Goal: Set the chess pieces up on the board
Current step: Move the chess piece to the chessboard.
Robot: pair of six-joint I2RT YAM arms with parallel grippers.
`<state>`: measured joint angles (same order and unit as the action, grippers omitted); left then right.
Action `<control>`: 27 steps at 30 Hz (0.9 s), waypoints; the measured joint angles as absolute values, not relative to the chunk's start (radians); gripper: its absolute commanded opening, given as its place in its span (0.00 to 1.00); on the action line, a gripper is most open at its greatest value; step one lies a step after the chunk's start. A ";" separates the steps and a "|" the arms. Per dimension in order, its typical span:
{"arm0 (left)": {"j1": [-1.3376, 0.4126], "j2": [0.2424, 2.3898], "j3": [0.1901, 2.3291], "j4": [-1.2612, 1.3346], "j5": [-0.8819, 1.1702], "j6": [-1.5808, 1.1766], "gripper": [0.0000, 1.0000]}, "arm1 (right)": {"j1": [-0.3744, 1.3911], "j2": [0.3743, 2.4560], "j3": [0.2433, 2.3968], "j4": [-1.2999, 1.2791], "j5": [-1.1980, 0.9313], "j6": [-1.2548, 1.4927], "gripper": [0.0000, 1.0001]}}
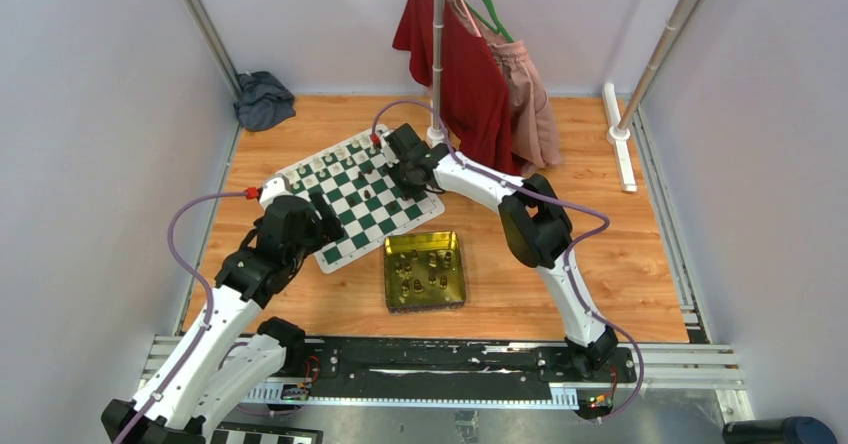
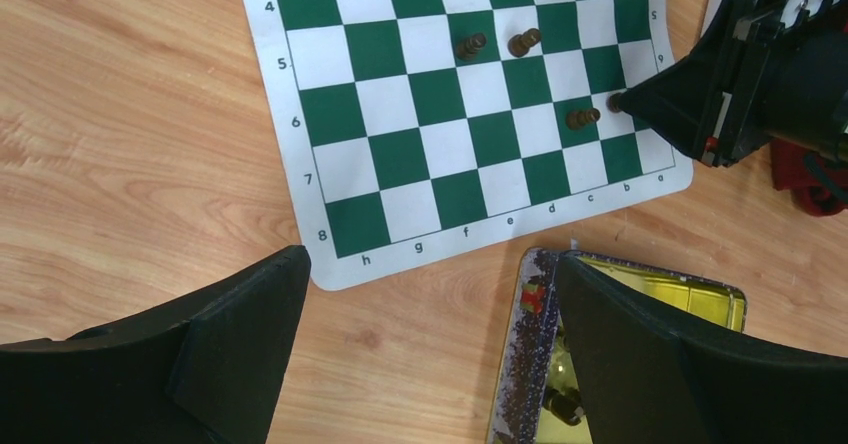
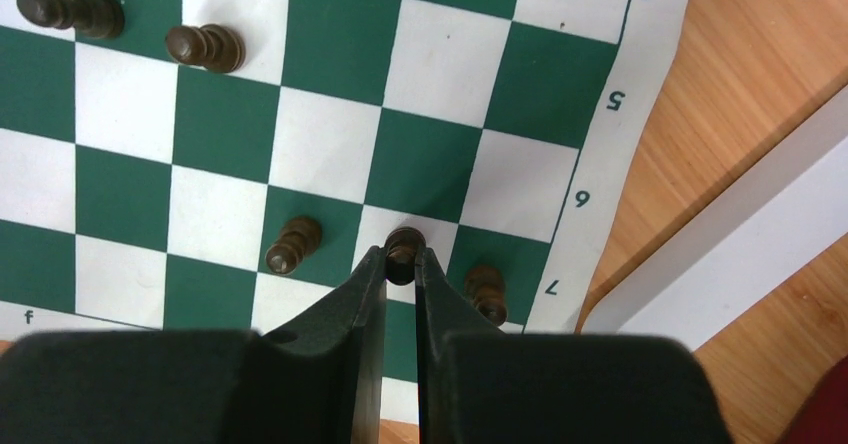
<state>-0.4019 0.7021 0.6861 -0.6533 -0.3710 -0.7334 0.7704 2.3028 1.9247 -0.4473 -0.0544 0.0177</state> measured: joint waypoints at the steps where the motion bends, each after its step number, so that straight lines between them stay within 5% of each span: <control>1: -0.402 0.699 0.686 -0.655 -0.371 -0.734 1.00 | 0.772 2.295 1.913 -0.445 -0.052 0.018 0.00; 27: -0.402 0.645 0.657 -0.698 -0.371 -0.735 1.00 | 0.786 2.261 1.855 -0.419 -0.041 0.029 0.02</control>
<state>-0.4019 0.6453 0.6571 -0.6979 -0.3714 -0.7353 0.7860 2.2612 1.8545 -0.4191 -0.0406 0.0292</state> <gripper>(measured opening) 0.997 0.152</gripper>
